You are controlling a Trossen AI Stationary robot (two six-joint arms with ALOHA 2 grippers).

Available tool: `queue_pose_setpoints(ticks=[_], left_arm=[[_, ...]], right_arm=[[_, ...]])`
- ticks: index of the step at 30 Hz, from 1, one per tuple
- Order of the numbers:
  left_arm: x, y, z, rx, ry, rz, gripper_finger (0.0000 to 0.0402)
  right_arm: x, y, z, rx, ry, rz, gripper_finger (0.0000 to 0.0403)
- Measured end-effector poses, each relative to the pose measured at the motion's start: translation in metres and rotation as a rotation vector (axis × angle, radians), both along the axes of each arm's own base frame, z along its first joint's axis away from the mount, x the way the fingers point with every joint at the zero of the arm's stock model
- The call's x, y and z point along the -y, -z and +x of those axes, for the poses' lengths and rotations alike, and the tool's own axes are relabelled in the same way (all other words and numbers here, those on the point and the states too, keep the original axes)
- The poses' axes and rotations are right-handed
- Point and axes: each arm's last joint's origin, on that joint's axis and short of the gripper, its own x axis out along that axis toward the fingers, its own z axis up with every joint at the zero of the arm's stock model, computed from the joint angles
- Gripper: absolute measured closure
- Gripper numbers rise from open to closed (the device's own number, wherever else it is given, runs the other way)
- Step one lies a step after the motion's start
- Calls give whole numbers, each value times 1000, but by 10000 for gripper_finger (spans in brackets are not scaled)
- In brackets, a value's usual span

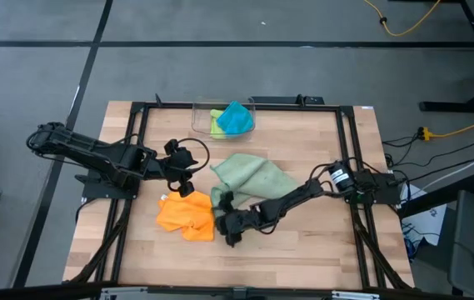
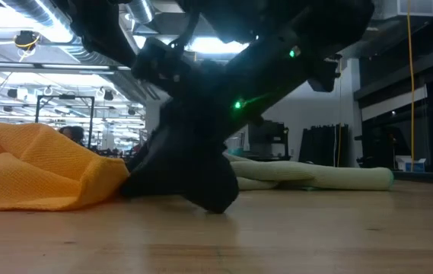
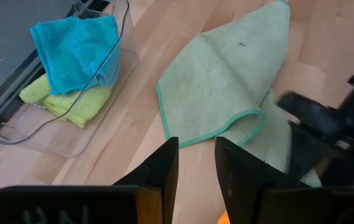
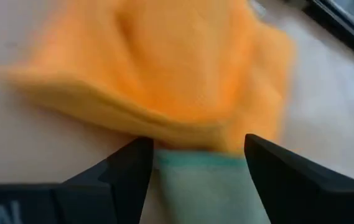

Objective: Fold microfiber towels
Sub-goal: Fold the green towel

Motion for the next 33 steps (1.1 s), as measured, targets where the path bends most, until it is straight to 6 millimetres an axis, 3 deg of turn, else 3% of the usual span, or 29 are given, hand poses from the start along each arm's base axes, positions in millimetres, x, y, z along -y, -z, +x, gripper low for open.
queue_pose_setpoints(ticks=[6, 15, 23, 33], left_arm=[[0, 0, 0, 4, -8, -10, 305], [0, 0, 0, 33, -61, -65, 305], [0, 0, 0, 37, -68, -73, 305], [0, 0, 0, 36, -67, -71, 305]], right_arm=[[-4, -2, -5, 58, 207, -115, 150], [-22, -1, -15, 72, 243, -109, 150], [-22, -1, -16, 102, 298, -99, 152], [-14, -1, -13, 146, 383, 14, 218]])
